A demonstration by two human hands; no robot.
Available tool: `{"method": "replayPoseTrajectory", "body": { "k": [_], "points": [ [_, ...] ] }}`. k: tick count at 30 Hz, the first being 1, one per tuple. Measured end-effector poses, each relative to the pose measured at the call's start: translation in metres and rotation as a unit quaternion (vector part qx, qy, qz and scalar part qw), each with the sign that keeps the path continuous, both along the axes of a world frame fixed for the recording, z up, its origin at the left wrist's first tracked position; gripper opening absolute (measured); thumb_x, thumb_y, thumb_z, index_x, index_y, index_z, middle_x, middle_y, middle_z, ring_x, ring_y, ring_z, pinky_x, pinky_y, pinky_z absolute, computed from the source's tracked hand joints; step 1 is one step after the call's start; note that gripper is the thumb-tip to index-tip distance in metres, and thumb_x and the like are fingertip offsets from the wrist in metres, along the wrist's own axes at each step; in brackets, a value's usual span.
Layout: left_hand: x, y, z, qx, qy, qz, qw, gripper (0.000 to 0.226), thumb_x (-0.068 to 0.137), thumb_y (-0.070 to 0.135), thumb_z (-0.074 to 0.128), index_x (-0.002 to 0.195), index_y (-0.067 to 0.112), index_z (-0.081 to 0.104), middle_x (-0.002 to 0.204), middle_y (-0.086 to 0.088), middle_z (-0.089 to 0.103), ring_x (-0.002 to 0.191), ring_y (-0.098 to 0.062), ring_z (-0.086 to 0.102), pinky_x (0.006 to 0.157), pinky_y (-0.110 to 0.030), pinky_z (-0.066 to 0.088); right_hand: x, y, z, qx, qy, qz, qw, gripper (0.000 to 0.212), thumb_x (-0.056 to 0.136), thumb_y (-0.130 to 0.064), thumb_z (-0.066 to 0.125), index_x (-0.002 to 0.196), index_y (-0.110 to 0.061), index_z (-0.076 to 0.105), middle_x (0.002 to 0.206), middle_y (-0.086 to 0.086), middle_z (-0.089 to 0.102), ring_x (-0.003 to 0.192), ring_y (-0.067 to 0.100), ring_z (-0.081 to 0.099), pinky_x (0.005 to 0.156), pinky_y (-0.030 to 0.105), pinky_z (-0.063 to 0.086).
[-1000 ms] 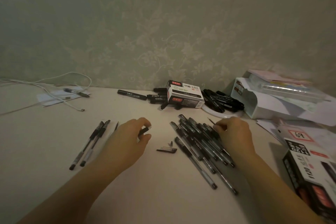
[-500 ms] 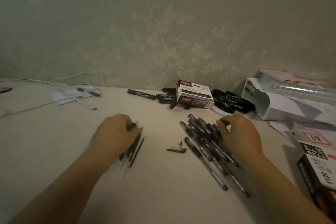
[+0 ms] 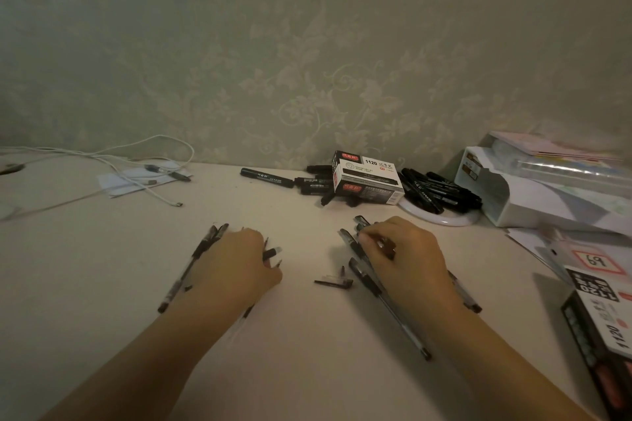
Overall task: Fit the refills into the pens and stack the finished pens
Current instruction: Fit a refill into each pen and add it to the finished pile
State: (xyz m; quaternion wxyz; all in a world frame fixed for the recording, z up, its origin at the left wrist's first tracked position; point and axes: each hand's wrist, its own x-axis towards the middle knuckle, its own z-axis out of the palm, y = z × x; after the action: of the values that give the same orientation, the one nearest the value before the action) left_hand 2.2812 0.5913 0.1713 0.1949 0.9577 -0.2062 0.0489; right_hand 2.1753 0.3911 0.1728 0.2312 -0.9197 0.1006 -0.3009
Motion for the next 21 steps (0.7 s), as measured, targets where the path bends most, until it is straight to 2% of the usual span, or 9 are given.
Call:
{"method": "replayPoseTrajectory", "body": {
  "k": [3,6,8,10,13,16,19,21],
  "points": [
    [-0.001,-0.002,0.007,-0.131,0.047,-0.026,0.99,0.032,0.078,0.028,0.069,0.055,0.013,0.053,0.047,0.005,0.045,0.043,-0.009,0.042,0.045,-0.02,0.032,0.0,0.012,0.002,0.199,0.009,0.052,0.979,0.007,0.09,-0.032,0.069,0.092,-0.033,0.076,0.087,-0.016,0.072,0.083,-0.004,0.064,0.068,0.007,0.048],
    [-0.009,-0.008,0.017,-0.31,0.137,-0.059,0.939,0.031,0.078,0.034,0.072,0.056,0.014,0.061,0.042,0.011,0.04,0.037,-0.003,0.034,0.042,-0.012,0.03,-0.001,0.028,0.004,0.41,0.104,0.151,0.894,0.007,0.086,-0.033,0.073,0.089,-0.028,0.078,0.088,-0.007,0.077,0.079,0.006,0.072,0.071,0.017,0.055],
    [-0.017,-0.014,0.018,-0.368,0.194,-0.071,0.906,0.023,0.08,0.036,0.071,0.071,0.014,0.071,0.04,0.014,0.043,0.035,0.0,0.038,0.042,-0.012,0.031,-0.001,0.037,0.002,0.469,0.152,0.19,0.849,0.011,0.086,-0.033,0.074,0.091,-0.024,0.078,0.092,-0.001,0.078,0.08,0.01,0.073,0.074,0.02,0.056],
    [-0.023,-0.019,0.015,-0.383,0.22,-0.084,0.893,0.023,0.082,0.033,0.069,0.08,0.011,0.073,0.041,0.016,0.045,0.036,0.002,0.041,0.047,-0.016,0.032,-0.001,0.04,-0.001,0.497,0.161,0.204,0.828,0.007,0.087,-0.029,0.074,0.089,-0.024,0.079,0.093,0.002,0.078,0.076,0.008,0.07,0.073,0.019,0.055],
    [-0.024,-0.022,0.01,-0.381,0.231,-0.112,0.888,0.02,0.085,0.037,0.066,0.085,0.017,0.072,0.047,0.019,0.051,0.04,0.006,0.045,0.045,-0.012,0.035,0.0,0.036,-0.003,0.525,0.139,0.2,0.816,0.007,0.09,-0.02,0.071,0.088,-0.017,0.076,0.09,0.006,0.077,0.071,0.009,0.068,0.071,0.021,0.055],
    [-0.021,-0.021,0.008,-0.371,0.257,-0.139,0.881,0.014,0.091,0.044,0.057,0.094,0.033,0.066,0.064,0.013,0.058,0.048,0.001,0.045,0.045,-0.013,0.036,0.004,0.026,0.002,0.564,0.03,0.148,0.812,0.011,0.097,-0.017,0.061,0.098,-0.009,0.069,0.091,0.009,0.077,0.076,0.014,0.07,0.07,0.025,0.055],
    [-0.019,-0.021,0.006,-0.336,0.265,-0.168,0.888,0.013,0.096,0.041,0.05,0.096,0.04,0.064,0.072,0.006,0.057,0.051,-0.003,0.042,0.046,-0.017,0.036,0.006,0.013,0.011,0.628,-0.091,0.109,0.765,0.015,0.102,-0.017,0.051,0.102,-0.007,0.062,0.094,0.012,0.077,0.081,0.017,0.074,0.067,0.021,0.057],
    [-0.021,-0.021,0.005,-0.321,0.261,-0.183,0.891,0.013,0.096,0.041,0.05,0.097,0.043,0.064,0.071,0.009,0.057,0.051,-0.002,0.043,0.046,-0.016,0.036,0.006,0.01,0.013,0.655,-0.122,0.109,0.738,0.016,0.102,-0.017,0.05,0.107,-0.006,0.06,0.095,0.013,0.077,0.088,0.021,0.075,0.068,0.021,0.058]
  ]
}}
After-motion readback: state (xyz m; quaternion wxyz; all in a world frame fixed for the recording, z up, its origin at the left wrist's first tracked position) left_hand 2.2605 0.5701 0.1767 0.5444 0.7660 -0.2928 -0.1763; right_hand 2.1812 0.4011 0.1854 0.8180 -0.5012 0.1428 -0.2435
